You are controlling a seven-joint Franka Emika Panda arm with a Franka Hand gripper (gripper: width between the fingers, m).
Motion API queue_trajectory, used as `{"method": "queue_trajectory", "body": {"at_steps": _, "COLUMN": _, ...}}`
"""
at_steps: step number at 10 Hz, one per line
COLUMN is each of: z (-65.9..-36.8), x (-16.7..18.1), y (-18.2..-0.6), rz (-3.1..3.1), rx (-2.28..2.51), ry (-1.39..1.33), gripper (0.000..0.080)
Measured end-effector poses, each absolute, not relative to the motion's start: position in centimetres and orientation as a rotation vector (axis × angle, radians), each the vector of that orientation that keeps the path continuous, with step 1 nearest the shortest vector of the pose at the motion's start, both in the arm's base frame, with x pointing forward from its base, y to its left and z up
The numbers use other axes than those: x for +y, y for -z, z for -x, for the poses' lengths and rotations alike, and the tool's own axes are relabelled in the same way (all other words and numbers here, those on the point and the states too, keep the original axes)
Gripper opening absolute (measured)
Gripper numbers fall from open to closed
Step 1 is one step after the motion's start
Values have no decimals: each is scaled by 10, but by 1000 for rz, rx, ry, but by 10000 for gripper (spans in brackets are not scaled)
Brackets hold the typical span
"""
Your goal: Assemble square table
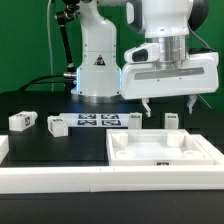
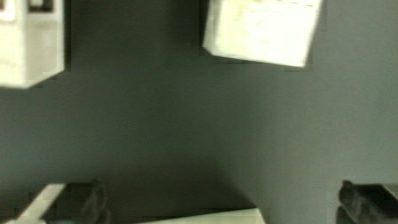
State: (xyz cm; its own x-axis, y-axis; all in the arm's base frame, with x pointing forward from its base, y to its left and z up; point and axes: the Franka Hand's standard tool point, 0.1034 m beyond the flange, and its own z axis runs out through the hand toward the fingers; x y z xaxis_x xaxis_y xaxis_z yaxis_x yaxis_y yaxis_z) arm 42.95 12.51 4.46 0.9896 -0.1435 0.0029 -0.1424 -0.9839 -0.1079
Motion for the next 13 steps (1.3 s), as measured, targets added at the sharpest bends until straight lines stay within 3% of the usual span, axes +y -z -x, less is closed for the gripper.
{"method": "queue_trajectory", "body": {"at_steps": 4, "z": -423, "x": 130, "y": -43, "rz": 3033, "rx": 159, "ry": -36, "gripper": 649}}
{"method": "queue_trajectory", "body": {"at_steps": 13, "z": -409, "x": 133, "y": -37, "rz": 2900, "rx": 40, "ry": -914, "gripper": 649}}
